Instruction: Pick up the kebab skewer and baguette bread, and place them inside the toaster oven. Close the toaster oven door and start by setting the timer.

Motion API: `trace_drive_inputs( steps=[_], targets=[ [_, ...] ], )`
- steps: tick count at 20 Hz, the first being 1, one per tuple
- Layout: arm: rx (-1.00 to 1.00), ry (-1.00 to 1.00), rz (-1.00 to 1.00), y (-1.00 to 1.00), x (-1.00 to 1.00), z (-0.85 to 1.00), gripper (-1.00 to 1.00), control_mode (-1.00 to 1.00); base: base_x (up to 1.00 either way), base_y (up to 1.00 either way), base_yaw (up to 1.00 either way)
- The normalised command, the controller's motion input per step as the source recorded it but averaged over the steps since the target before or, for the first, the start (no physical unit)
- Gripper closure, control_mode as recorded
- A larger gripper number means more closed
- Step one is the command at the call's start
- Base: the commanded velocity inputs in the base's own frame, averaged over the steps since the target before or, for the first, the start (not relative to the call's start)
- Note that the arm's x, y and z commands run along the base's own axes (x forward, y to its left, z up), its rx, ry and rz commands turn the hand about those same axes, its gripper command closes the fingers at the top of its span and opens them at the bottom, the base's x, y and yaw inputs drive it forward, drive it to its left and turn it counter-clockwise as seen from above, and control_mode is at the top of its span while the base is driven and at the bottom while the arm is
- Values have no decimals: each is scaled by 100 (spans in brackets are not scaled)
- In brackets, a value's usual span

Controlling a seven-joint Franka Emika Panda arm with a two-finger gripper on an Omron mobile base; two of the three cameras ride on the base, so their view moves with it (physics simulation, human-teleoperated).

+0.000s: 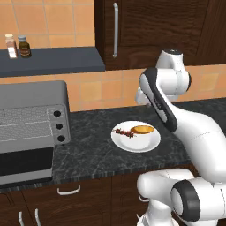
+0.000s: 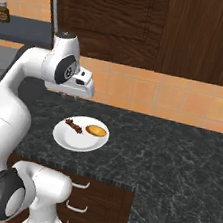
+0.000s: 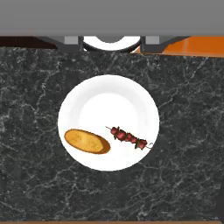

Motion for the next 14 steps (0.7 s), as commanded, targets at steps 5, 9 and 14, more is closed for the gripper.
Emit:
trace_drive_inputs(
  steps=[5,9,14],
  targets=[
    [-7,-3,-3,67,-40,-22,-100,-100,0,0,0],
    [-5,-8,-1,100,-14,-5,-100,-100,0,0,0],
    [-4,-12,0,100,0,-3,-100,-100,0,0,0]
  ],
)
